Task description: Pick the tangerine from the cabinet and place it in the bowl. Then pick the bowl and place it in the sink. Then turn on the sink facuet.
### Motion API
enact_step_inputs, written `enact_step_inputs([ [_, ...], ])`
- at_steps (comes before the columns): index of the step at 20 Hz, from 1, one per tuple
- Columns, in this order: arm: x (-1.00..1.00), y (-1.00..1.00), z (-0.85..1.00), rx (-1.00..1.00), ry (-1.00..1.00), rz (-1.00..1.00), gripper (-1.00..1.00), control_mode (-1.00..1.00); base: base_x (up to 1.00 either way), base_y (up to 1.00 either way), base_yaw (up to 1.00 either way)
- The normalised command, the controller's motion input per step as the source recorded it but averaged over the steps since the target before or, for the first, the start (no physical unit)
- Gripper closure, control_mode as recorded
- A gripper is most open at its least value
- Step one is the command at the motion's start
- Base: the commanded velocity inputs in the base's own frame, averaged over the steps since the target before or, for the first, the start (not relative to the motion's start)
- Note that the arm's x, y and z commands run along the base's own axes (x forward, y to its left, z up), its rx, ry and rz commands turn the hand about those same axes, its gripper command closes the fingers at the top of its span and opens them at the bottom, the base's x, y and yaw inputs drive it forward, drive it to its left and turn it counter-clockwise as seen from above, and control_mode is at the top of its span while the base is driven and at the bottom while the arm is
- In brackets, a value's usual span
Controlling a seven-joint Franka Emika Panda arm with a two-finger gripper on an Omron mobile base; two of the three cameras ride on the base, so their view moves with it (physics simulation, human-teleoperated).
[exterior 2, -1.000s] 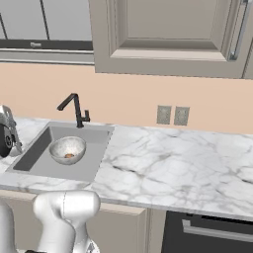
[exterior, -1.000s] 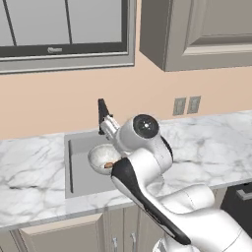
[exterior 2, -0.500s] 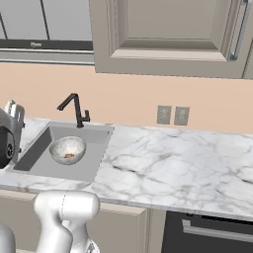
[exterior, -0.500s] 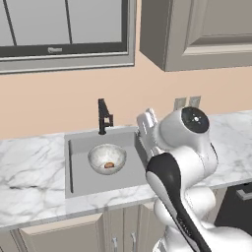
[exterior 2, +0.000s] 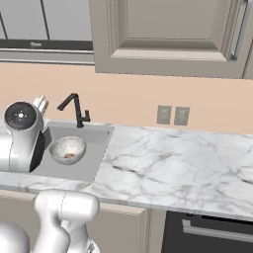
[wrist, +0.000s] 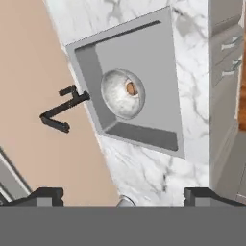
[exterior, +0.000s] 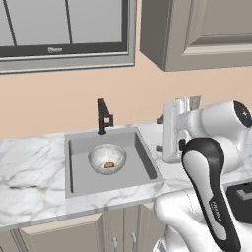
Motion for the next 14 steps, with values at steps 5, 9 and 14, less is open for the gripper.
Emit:
enact_step_inputs([
  [5, 0.19, -0.53, -0.13, 0.81, -0.18, -0.35, -1.00, -1.00, 0.00, 0.00, 0.00],
  [9, 0.50, -0.33, -0.69, 0.65, -0.21, -0.37, -1.00, -1.00, 0.00, 0.00, 0.00],
  [14, 0.71, 0.06, -0.87, 0.43, -0.09, -0.20, -1.00, -1.00, 0.00, 0.00, 0.00],
])
